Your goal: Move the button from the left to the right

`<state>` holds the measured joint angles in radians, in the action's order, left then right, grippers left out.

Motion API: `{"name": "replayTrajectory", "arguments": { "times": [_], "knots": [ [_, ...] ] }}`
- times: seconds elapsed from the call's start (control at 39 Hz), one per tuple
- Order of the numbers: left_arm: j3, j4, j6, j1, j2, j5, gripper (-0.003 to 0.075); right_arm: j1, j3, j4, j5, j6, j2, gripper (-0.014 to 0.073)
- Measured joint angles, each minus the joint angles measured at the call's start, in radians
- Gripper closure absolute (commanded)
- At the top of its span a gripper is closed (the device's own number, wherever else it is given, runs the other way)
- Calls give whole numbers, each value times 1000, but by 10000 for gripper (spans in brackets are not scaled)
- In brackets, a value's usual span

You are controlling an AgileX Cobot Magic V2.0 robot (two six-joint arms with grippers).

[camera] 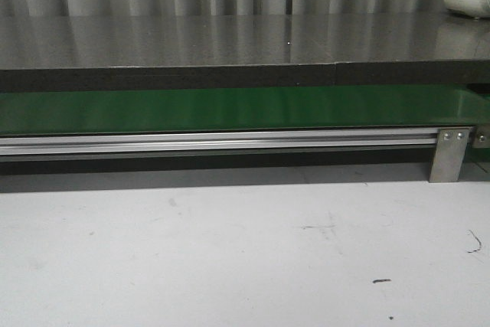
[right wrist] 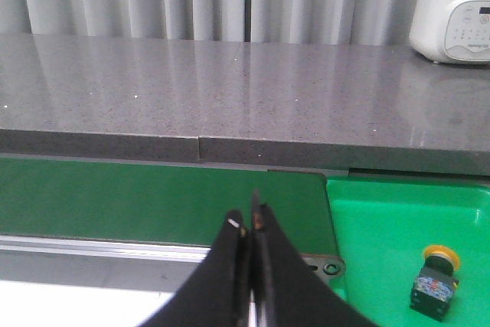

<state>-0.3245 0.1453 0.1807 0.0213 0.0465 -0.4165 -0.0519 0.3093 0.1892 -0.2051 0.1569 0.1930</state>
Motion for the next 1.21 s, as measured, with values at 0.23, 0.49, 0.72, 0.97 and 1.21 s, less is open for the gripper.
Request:
{"name": "replayTrajectory", "arguments": {
  "times": [0.23,0.49,0.72,0.97,1.21],
  "knots": [
    [1,0,0,0,0,0,741,0,0,0,0,0,0,662],
    [63,-93,-150,0,-51,17,741,0,0,0,0,0,0,662],
    [235,-116,-197,0,-51,153,741,0,0,0,1,2,0,662],
    [334,-119,-200,0,-51,249,741,0,0,0,1,4,0,662],
    [334,-119,-200,0,-51,243,741,0,0,0,1,4,0,662]
  ]
}}
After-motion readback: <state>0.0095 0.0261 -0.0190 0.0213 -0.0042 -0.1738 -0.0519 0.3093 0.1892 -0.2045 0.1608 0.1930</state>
